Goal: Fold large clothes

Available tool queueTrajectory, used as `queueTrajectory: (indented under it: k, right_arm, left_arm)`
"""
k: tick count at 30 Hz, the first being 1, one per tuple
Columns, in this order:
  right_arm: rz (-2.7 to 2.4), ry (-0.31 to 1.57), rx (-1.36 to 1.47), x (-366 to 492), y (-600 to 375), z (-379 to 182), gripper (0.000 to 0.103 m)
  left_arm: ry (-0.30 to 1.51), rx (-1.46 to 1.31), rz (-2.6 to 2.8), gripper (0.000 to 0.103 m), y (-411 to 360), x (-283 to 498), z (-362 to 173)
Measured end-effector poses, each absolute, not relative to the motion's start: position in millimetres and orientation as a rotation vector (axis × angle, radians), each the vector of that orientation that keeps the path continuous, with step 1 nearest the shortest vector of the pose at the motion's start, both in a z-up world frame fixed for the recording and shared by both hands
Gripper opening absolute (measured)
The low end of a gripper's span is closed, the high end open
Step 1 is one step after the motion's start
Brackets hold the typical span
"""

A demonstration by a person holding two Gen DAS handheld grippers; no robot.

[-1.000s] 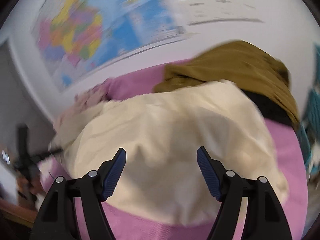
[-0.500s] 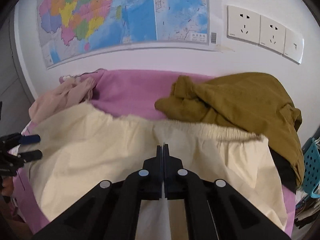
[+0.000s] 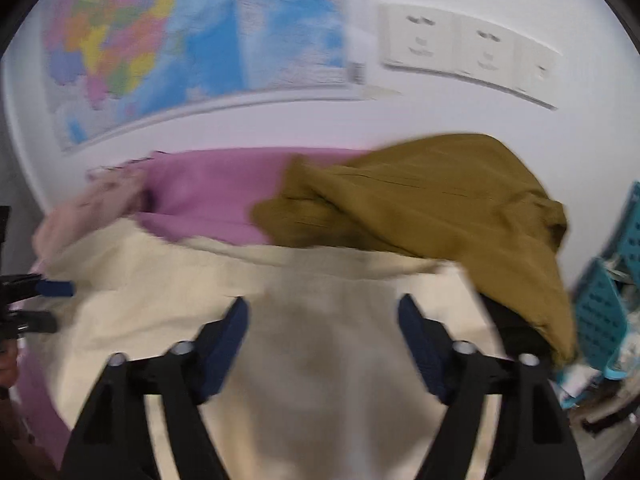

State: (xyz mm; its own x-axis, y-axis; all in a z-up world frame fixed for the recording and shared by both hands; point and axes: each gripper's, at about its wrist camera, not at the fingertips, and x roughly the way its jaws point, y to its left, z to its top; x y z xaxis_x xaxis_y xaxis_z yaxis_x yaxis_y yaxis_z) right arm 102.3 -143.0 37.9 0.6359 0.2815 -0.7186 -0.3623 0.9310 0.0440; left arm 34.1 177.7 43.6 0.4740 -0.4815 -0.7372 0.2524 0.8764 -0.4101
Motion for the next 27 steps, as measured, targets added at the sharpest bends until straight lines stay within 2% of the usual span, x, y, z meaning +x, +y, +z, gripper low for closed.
queueTrajectory:
  k: [1, 2, 3, 4, 5, 6, 7, 8, 10, 13, 15, 17, 18, 19, 21, 22, 23, 24, 26, 27]
  right_arm:
    - [0.346, 0.850, -0.107, 114, -149, 30, 0.080]
    - [0.314, 0.878, -0.113, 121, -152, 22, 0.075]
    - [0.313, 0.910, -0.122, 127, -154, 13, 0.067]
    - [0.331, 0.935, -0.125, 131, -154, 6, 0.045]
    - [0.344, 0.938, -0.130, 133, -153, 1, 0.031]
    - [0.358, 0.932, -0.144, 131, -151, 1, 0.021]
    - [0.364, 0.916, -0.162, 129, -148, 3, 0.013]
    - [0.343, 0.866, -0.165, 126, -149, 14, 0.010]
    - [0.325, 0.771, -0.131, 120, -155, 38, 0.010]
    - [0.309, 0.750, -0.087, 135, -159, 45, 0.010]
    - [0.310, 0.798, -0.080, 153, -151, 29, 0.010]
    - [0.300, 0.836, -0.134, 163, -133, 12, 0.012]
    - [0.306, 0.875, -0.181, 170, -121, -1, 0.013]
    - [0.303, 0.889, -0.212, 172, -114, -10, 0.017]
    - [0.304, 0.906, -0.266, 170, -105, -17, 0.024]
    - [0.309, 0.915, -0.259, 168, -107, -14, 0.031]
    - [0.311, 0.908, -0.232, 165, -111, -10, 0.039]
    - [0.327, 0.892, -0.191, 159, -118, -2, 0.040]
    - [0.337, 0.846, -0.133, 140, -132, 14, 0.053]
    - [0.342, 0.821, -0.118, 129, -139, 21, 0.054]
  left_arm:
    - [1.001, -0.267, -0.486, 0.092, 170, 41, 39]
    - [1.006, -0.254, -0.472, 0.089, 165, 46, 36]
    - [1.021, -0.232, -0.447, 0.085, 158, 52, 31]
    - [1.046, -0.219, -0.442, 0.069, 153, 57, 24]
    - [1.071, -0.212, -0.440, 0.055, 149, 62, 18]
    - [1.073, -0.205, -0.437, 0.051, 145, 66, 15]
    - [1.061, -0.199, -0.447, 0.030, 143, 67, 16]
    - [1.052, -0.207, -0.465, 0.012, 142, 69, 19]
    - [1.014, -0.229, -0.469, 0.006, 142, 73, 30]
    - [0.946, -0.249, -0.451, 0.008, 148, 76, 40]
    - [0.947, -0.252, -0.405, 0.017, 154, 82, 35]
    - [0.940, -0.229, -0.345, 0.036, 160, 80, 31]
    - [0.929, -0.214, -0.318, 0.040, 164, 76, 31]
    - [0.921, -0.207, -0.304, 0.046, 167, 75, 33]
    - [0.882, -0.175, -0.276, 0.051, 175, 61, 40]
    - [0.864, -0.162, -0.264, 0.056, 180, 55, 44]
    - [0.839, -0.139, -0.229, 0.054, 186, 47, 48]
    - [0.820, -0.104, -0.174, 0.053, 194, 40, 51]
    - [0.811, -0.089, -0.135, 0.053, 209, 32, 52]
    - [0.817, -0.110, -0.137, 0.053, 220, 27, 50]
